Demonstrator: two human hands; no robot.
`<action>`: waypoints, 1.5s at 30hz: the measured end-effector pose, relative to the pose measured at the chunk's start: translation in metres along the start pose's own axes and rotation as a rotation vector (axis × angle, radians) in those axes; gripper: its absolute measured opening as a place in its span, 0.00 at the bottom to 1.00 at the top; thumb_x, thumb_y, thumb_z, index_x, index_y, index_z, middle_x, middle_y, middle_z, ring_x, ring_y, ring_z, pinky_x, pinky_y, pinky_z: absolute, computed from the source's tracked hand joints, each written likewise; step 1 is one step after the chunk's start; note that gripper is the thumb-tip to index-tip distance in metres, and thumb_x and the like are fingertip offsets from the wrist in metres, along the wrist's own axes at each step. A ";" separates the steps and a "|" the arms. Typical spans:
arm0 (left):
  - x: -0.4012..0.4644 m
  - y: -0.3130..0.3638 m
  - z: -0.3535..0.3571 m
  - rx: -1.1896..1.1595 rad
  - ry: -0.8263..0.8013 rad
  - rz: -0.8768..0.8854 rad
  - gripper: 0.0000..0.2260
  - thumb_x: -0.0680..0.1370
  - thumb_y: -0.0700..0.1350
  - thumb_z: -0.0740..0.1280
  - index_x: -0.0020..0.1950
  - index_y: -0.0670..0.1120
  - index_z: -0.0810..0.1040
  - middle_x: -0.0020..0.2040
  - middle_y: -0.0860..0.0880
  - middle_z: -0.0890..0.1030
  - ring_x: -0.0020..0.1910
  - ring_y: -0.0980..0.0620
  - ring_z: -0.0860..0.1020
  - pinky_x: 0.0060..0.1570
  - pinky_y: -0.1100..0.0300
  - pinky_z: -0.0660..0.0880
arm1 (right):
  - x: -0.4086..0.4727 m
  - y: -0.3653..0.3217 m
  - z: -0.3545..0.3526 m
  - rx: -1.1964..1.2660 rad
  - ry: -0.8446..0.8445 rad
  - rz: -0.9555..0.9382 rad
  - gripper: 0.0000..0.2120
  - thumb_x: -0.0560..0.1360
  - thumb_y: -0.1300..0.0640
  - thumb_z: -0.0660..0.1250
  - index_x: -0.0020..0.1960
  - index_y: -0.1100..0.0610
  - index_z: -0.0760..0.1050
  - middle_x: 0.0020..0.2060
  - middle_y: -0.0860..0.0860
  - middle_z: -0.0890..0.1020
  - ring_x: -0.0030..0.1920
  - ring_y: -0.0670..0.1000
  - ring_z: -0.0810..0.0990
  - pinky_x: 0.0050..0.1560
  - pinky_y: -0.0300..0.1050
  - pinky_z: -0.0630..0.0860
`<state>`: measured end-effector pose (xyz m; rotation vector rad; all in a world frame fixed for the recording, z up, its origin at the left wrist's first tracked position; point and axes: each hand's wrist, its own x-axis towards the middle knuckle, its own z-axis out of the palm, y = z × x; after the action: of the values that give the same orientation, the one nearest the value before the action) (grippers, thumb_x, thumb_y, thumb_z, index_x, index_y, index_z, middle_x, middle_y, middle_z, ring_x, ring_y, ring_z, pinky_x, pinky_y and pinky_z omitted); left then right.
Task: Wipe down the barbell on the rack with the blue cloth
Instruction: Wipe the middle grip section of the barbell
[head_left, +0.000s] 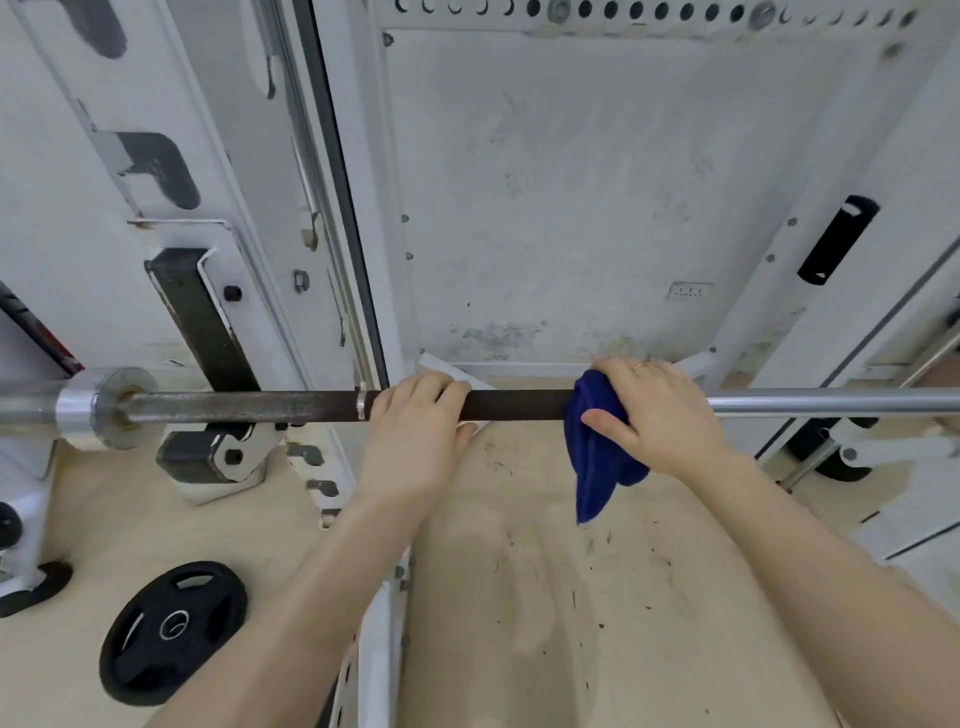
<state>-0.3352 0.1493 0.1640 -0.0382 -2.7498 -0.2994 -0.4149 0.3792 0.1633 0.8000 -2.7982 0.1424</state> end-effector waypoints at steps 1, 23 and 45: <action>0.000 0.004 0.002 0.010 -0.004 0.000 0.14 0.74 0.45 0.67 0.59 0.45 0.75 0.56 0.47 0.77 0.57 0.44 0.73 0.58 0.50 0.65 | -0.004 0.007 -0.006 0.053 -0.092 -0.025 0.35 0.68 0.29 0.53 0.63 0.54 0.68 0.53 0.50 0.79 0.52 0.54 0.77 0.55 0.49 0.70; -0.006 -0.041 -0.003 0.046 0.128 0.039 0.16 0.64 0.39 0.76 0.50 0.42 0.79 0.46 0.45 0.82 0.48 0.41 0.79 0.51 0.47 0.73 | 0.032 -0.079 0.016 -0.219 0.062 -0.122 0.17 0.63 0.55 0.73 0.50 0.57 0.75 0.42 0.52 0.80 0.44 0.56 0.80 0.47 0.47 0.72; -0.005 -0.055 -0.010 -0.047 0.029 0.043 0.11 0.73 0.41 0.69 0.55 0.43 0.78 0.51 0.44 0.80 0.50 0.41 0.76 0.52 0.49 0.68 | -0.008 -0.132 -0.048 -0.144 -0.322 -0.483 0.11 0.66 0.54 0.68 0.31 0.51 0.66 0.27 0.46 0.70 0.32 0.52 0.71 0.37 0.40 0.68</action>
<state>-0.3302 0.0938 0.1604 -0.1049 -2.7092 -0.3500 -0.3292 0.2791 0.2121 1.5429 -2.7482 -0.2902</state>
